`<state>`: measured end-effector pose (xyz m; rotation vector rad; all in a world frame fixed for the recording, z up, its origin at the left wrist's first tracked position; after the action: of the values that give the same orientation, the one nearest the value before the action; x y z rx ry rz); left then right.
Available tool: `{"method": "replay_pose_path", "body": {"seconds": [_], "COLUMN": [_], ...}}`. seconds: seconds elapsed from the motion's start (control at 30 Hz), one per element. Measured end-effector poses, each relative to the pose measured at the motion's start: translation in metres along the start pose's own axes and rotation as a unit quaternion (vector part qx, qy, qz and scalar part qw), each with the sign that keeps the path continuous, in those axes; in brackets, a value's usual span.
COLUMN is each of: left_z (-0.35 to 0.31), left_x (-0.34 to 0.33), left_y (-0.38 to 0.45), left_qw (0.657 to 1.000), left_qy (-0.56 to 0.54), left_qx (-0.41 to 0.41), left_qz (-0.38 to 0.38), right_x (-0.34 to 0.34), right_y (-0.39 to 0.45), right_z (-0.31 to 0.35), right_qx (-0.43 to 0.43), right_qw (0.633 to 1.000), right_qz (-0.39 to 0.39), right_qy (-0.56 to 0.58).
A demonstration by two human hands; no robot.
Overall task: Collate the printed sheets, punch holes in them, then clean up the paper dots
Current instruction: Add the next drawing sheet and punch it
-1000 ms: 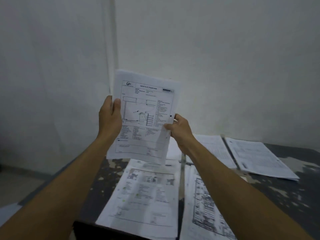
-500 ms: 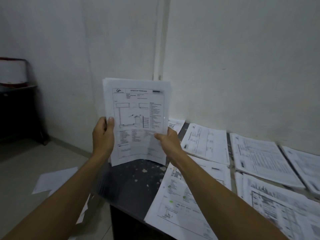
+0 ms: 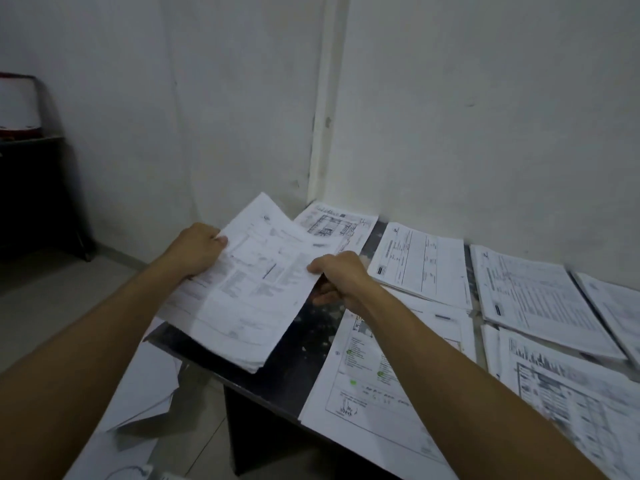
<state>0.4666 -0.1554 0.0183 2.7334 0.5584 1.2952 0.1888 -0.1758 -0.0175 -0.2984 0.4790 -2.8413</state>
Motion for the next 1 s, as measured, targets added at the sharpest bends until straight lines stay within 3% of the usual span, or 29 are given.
{"method": "replay_pose_path", "body": {"seconds": [0.1, 0.2, 0.4, 0.6, 0.8, 1.0], "left_z": [0.020, 0.030, 0.022, -0.005, -0.058, -0.081], "left_x": [-0.022, -0.035, -0.030, -0.024, -0.058, -0.125], "left_y": [-0.007, -0.010, -0.009, 0.009, 0.059, 0.125], "left_qw": [0.997, 0.992, 0.969, 0.917, 0.940, 0.961], "left_qy": [0.058, 0.098, 0.237, 0.399, 0.331, 0.255], "left_qx": [0.005, 0.015, 0.010, -0.025, -0.087, -0.087], "left_qz": [0.045, 0.073, 0.072, 0.012, -0.017, 0.055], "right_x": [-0.009, -0.008, 0.004, 0.027, 0.059, 0.068], "right_y": [-0.003, -0.002, 0.008, 0.029, 0.062, 0.114], "right_z": [-0.027, -0.036, -0.023, 0.010, 0.053, 0.047], "right_qx": [-0.090, -0.115, -0.073, 0.018, 0.128, 0.103], "right_qw": [0.990, 0.975, 0.949, 0.948, 0.913, 0.897], "right_qz": [0.067, 0.075, 0.019, -0.064, -0.206, -0.170], "right_qy": [-0.081, -0.172, -0.306, -0.312, -0.327, -0.395]}}
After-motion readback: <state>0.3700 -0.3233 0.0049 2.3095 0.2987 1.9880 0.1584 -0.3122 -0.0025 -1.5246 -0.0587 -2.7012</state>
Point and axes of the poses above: each hand's wrist, its own y-axis towards the middle knuckle, its own x-axis out of the back of the hand, z = x × y, the point moved 9 cm from there along y, towards the middle knuckle, and after that the axes turned 2 degrees about -x, right-handed, at the moved point
